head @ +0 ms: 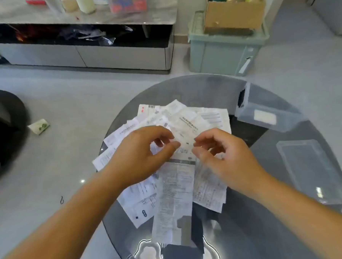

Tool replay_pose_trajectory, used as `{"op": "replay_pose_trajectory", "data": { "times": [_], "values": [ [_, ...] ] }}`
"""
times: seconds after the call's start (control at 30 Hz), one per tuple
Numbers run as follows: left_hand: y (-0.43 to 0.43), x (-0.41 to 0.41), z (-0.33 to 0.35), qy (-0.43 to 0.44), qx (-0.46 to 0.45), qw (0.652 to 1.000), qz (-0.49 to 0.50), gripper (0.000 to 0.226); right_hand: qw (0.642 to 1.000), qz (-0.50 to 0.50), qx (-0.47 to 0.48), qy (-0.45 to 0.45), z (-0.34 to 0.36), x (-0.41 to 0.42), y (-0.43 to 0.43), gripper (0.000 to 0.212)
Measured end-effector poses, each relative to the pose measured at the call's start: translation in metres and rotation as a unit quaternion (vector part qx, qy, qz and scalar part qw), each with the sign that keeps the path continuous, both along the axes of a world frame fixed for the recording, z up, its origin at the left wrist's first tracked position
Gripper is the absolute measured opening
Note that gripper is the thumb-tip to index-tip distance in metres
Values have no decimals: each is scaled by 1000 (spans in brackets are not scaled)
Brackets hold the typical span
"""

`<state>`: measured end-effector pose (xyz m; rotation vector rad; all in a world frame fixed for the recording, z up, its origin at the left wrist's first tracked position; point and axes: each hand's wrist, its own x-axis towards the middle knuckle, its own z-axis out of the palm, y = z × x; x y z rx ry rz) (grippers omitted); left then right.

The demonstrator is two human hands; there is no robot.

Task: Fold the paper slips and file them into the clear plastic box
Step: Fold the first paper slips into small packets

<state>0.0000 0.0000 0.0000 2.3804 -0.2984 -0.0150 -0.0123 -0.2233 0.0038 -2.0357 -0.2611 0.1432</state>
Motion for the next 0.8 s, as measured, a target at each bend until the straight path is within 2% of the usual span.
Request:
{"op": "replay_pose_trajectory", "data": {
  "times": [0.1, 0.2, 0.3, 0.57, 0.8],
  "values": [
    [-3, -2, -17, -69, 77, 992, -67, 47, 999, 3, -42, -27, -21, 1, 1, 17],
    [-2, -2, -27, -98, 103, 985, -97, 50, 997, 8, -69, -27, -33, 1, 2, 21],
    [1, -2, -29, -90, 118, 984, -97, 50, 997, 9, -63, -32, -37, 1, 3, 23],
    [-3, -13, -25, -57, 115, 989, -72, 26, 999, 1, -43, -11, -27, -7, 15, 30],
    [-10, -34, -20, -76, 149, 983, -81, 25, 998, 2, -58, 1, -24, -19, 13, 33]
  ]
}}
